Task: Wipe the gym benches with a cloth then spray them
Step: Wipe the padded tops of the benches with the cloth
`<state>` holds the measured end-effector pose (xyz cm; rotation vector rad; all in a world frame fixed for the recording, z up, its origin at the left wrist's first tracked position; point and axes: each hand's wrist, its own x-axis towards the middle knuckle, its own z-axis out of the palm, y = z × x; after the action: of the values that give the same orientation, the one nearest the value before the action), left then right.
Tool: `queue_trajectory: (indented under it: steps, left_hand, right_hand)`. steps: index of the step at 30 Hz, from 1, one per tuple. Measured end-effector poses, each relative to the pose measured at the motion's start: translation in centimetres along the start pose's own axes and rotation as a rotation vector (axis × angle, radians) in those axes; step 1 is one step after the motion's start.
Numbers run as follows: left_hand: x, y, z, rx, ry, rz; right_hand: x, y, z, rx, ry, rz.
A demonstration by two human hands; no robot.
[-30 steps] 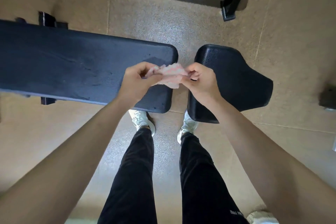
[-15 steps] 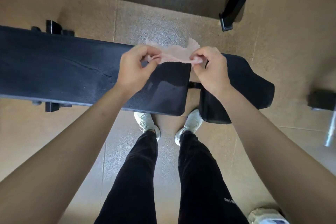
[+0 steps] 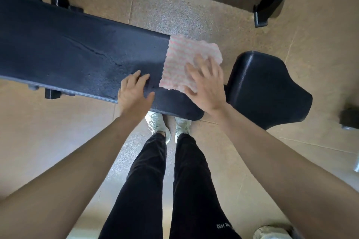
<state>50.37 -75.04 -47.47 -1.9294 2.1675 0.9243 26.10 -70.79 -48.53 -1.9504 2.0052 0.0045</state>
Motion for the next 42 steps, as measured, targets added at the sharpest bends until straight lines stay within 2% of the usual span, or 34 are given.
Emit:
queue_trajectory:
  steps: [3, 10, 17, 22, 26, 30, 36, 42]
  left_hand:
    - [-0.2, -0.7, 1.0, 0.084, -0.045, -0.099]
    - [-0.2, -1.4, 1.9, 0.115, -0.012, -0.078]
    - [-0.5, -1.5, 1.8, 0.136, 0.012, -0.041]
    - [-0.6, -2.8, 0.8, 0.123, 0.0, -0.016]
    - [-1.5, -5.3, 0.2, 0.131, 0.05, 0.028]
    - [-2.3, -7.4, -0.4, 0.137, 0.089, -0.049]
    - [-1.9, -10.5, -1.5, 0.127, 0.064, -0.205]
    - [-2.1, -11.4, -1.9, 0.091, 0.064, -0.192]
  right_hand:
    - [3.7, 0.9, 1.0, -0.07, -0.043, -0.041]
    - [6.8, 3.1, 2.8, -0.157, -0.054, -0.181]
    - [0.1, -0.3, 4.9, -0.092, 0.014, -0.181]
    - [-3.4, -4.5, 5.8, -0.107, -0.112, -0.173]
    - [-3.0, -4.6, 5.5, -0.174, -0.112, -0.276]
    - [0.1, -4.9, 5.3, -0.155, -0.044, -0.236]
    - [9.4, -6.5, 4.5, -0.18, -0.024, -0.157]
    - [13.2, -9.9, 4.4, -0.166, -0.003, -0.096]
